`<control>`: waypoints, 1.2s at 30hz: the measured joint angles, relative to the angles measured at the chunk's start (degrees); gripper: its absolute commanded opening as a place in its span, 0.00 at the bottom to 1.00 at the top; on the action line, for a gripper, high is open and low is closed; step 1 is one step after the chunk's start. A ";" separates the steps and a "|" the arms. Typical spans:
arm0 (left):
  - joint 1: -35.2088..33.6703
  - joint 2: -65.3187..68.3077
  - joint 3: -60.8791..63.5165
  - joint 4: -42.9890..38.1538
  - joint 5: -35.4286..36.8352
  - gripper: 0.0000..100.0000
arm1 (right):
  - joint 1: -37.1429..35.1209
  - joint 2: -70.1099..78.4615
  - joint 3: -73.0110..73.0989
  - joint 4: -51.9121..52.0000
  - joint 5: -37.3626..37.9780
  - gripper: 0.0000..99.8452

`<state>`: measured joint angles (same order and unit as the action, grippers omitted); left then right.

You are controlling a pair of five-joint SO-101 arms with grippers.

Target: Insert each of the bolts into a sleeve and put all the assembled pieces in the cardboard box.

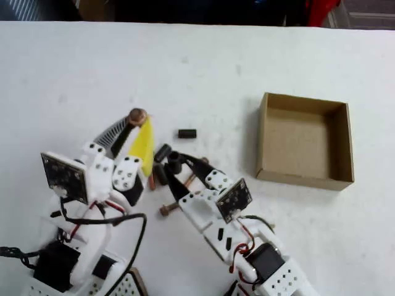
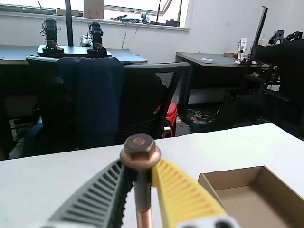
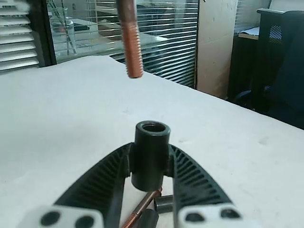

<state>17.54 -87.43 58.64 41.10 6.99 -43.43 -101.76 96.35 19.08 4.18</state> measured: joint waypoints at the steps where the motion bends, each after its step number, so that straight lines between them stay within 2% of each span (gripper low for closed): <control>1: 0.44 0.00 -0.26 0.00 0.00 0.02 | 0.00 0.00 0.00 0.00 0.18 0.02; 18: 7.74 0.00 -0.35 0.00 1.58 0.02 | 0.00 0.00 0.00 0.00 0.97 0.02; 21: 8.09 0.00 -0.35 0.00 5.01 0.02 | 0.00 0.00 0.00 0.00 0.97 0.02; 32: 8.26 0.00 -2.37 1.76 6.15 0.02 | 0.00 0.00 0.00 0.00 0.97 0.02; 36: 8.26 -0.09 -3.78 2.90 6.07 0.02 | 0.00 0.00 0.00 0.00 4.92 0.02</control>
<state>25.80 -87.52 54.86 44.00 13.05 -43.43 -101.76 96.35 19.08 9.10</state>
